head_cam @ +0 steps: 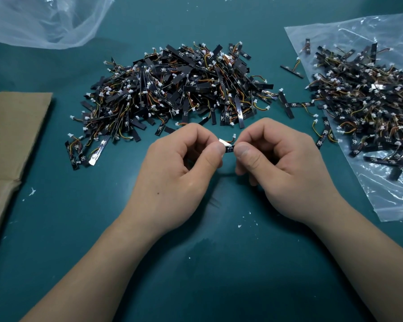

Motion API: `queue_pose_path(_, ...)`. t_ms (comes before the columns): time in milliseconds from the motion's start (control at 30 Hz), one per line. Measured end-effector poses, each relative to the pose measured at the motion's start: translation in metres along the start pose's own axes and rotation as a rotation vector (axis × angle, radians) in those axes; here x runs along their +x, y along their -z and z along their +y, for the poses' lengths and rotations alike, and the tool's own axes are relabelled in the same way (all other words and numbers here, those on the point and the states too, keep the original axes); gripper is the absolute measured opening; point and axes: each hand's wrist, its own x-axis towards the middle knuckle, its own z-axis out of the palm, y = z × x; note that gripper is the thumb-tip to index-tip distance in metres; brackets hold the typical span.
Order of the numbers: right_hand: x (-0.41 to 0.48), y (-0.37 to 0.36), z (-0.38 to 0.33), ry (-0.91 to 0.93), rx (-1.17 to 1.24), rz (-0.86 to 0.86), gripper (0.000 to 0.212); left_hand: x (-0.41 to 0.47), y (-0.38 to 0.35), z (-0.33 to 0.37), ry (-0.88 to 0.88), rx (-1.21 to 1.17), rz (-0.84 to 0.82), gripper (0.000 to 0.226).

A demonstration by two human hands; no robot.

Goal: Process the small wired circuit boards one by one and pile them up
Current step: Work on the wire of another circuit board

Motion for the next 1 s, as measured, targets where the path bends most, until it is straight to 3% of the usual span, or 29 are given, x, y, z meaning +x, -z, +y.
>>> queue_pose_path(1000,0.0009,0.0006,-0.0026,-0.004,-0.043,-0.016,0.014,0.0004,-0.0001,-0.0034,-0.036,0.043,0.001,0.016)
